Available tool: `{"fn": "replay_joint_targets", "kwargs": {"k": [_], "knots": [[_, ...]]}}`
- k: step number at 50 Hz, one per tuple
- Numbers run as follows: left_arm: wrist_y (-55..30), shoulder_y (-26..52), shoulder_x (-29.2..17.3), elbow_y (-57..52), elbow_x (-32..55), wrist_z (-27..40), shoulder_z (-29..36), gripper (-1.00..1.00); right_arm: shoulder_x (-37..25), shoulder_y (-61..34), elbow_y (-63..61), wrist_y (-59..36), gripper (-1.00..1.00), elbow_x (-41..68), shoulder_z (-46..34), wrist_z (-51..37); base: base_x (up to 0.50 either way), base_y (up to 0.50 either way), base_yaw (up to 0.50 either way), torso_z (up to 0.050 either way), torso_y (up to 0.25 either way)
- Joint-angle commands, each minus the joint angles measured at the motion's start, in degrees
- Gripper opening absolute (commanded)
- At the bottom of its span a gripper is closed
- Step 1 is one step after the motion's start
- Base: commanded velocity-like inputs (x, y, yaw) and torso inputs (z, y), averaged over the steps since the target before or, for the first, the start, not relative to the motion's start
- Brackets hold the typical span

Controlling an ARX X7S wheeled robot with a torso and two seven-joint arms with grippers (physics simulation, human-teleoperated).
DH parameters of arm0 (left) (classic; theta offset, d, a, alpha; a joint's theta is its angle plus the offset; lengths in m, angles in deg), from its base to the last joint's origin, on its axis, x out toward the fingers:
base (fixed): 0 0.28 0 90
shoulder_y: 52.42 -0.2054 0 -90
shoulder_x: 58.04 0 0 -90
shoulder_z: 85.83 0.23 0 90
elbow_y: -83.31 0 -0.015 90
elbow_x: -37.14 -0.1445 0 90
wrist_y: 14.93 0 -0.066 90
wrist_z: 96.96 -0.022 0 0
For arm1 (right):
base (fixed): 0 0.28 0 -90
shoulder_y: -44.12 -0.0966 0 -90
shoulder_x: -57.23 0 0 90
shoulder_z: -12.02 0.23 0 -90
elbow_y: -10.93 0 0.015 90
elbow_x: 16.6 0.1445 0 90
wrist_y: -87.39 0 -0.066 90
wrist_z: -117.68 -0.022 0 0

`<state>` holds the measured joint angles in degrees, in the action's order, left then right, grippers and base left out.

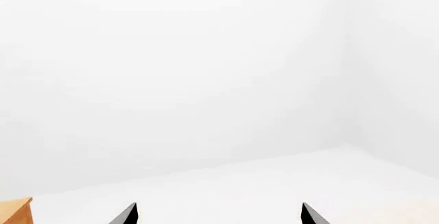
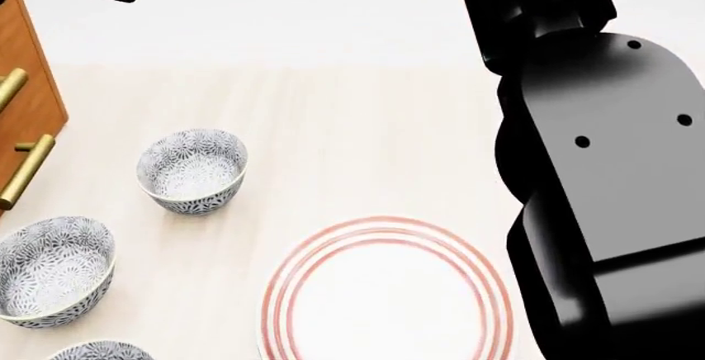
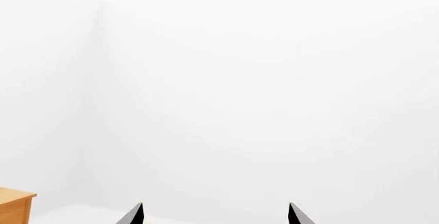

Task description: Put the bowl at the front on the plate.

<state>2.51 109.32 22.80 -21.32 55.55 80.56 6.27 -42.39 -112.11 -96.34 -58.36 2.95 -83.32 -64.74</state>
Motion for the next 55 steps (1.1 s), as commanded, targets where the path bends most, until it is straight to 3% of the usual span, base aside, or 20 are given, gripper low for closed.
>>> {"fn": "replay_joint_targets", "kwargs": {"k": [1, 4, 11, 12, 16, 24, 33, 49, 55], "knots": [[-17.42, 2.59, 2.59, 5.20, 11.52, 9.87, -9.63, 1.00, -0.35, 0.44, 0.02, 1.04, 1.00, 0.36, -0.01, -0.17, 0.00, 0.00, 0.00, 0.000, 0.000], [-17.39, 2.88, -0.77, 10.76, 36.35, 31.11, -13.56, 1.00, -0.58, 0.69, 0.28, 1.69, 1.00, 0.24, -0.26, -0.10, 0.00, 0.00, 0.00, 0.000, 0.000], [-17.03, 1.09, -2.72, 14.41, 65.16, 59.53, -15.54, 1.00, -1.05, 0.68, 1.82, 3.71, 1.00, -0.20, -0.96, 0.44, 0.00, 0.00, 0.00, 0.000, 0.000], [-17.25, 0.66, -4.17, 14.52, 70.89, 63.12, -12.05, 1.00, -1.05, 0.67, 2.46, 4.23, 1.00, -0.32, -1.18, 0.60, 0.00, 0.00, 0.00, 0.000, 0.000], [-15.03, -2.65, -4.63, 14.84, 86.78, 77.14, -9.01, 1.00, -1.19, 0.05, 3.87, 5.26, 1.00, -0.61, -1.89, 1.02, 0.00, 0.00, 0.00, 0.000, 0.000], [-13.11, -9.36, -5.65, 13.39, 92.67, 82.07, -4.11, 1.00, -1.68, 0.11, 4.21, 6.11, 1.00, -0.63, -2.68, 1.42, 0.00, 0.00, 0.00, 0.000, 0.000], [-11.60, -19.43, -5.15, 12.14, 92.09, 79.92, -3.67, 1.00, -2.15, 0.75, 4.34, 7.12, 1.00, -0.78, -3.09, 1.28, 0.00, 0.00, 0.00, 0.000, 0.000], [-8.66, -25.25, -8.21, 10.12, 98.87, 83.67, 1.10, 1.00, -2.62, 1.35, 4.04, 8.02, 1.00, -0.76, -4.45, 1.31, 0.00, 0.00, 0.00, 0.000, 0.000], [-7.37, -31.19, -8.84, 6.99, 101.57, 85.53, 3.33, 1.00, -2.56, 1.31, 5.21, 8.97, 1.00, -1.08, -4.93, 1.19, 0.00, 0.00, 0.00, 0.000, 0.000]]}}
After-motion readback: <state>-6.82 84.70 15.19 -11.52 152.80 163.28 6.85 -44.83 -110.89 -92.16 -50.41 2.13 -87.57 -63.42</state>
